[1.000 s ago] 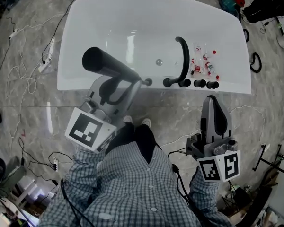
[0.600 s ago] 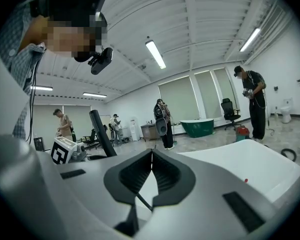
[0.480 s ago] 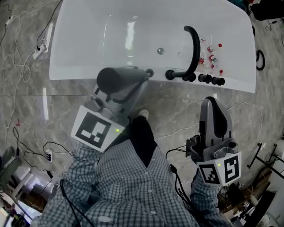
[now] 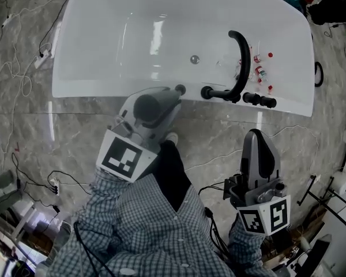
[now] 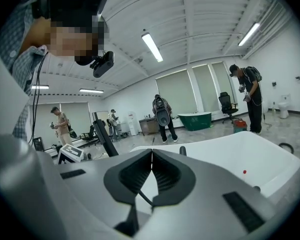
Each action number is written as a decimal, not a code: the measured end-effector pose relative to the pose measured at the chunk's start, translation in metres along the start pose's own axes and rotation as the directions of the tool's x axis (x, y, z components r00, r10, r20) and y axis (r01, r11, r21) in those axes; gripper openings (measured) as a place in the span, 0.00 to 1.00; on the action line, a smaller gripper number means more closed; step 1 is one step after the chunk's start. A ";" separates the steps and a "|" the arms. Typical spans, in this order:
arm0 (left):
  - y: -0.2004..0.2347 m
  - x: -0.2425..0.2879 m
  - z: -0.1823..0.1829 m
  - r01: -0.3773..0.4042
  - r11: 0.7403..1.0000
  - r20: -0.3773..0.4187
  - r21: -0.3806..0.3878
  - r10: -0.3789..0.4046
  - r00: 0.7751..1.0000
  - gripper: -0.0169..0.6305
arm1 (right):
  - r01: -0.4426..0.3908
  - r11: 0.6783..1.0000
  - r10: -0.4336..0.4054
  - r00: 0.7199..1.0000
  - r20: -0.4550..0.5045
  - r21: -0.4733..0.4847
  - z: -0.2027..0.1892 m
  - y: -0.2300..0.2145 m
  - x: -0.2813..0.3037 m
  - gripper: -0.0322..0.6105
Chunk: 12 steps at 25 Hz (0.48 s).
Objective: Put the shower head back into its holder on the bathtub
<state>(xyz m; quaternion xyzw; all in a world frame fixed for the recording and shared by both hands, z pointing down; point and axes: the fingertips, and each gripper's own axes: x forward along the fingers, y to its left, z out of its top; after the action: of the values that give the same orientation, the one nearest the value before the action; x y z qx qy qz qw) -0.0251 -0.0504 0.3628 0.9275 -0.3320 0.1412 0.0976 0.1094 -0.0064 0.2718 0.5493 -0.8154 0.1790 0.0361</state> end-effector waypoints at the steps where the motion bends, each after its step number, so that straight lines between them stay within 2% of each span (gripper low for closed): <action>1: 0.000 0.003 -0.006 0.002 1.000 -0.012 -0.005 -0.002 1.000 0.23 | -0.002 1.000 0.002 1.000 -0.003 0.004 -0.003 -0.001 0.001 0.07; 7: -0.002 0.023 -0.034 0.036 0.999 -0.070 0.029 -0.034 0.997 0.23 | 0.000 1.000 0.001 1.000 -0.012 0.025 -0.017 -0.008 0.008 0.07; 12: -0.002 0.043 -0.054 0.046 0.999 -0.091 -0.010 -0.047 0.995 0.23 | 0.010 0.999 -0.009 1.000 -0.025 0.039 -0.025 -0.020 0.017 0.07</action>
<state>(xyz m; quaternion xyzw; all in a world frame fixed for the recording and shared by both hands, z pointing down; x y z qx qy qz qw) -0.0029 -0.0591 0.4273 0.9272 -0.3061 0.1800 0.1196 0.1178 -0.0196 0.3045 0.5514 -0.8087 0.2017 0.0363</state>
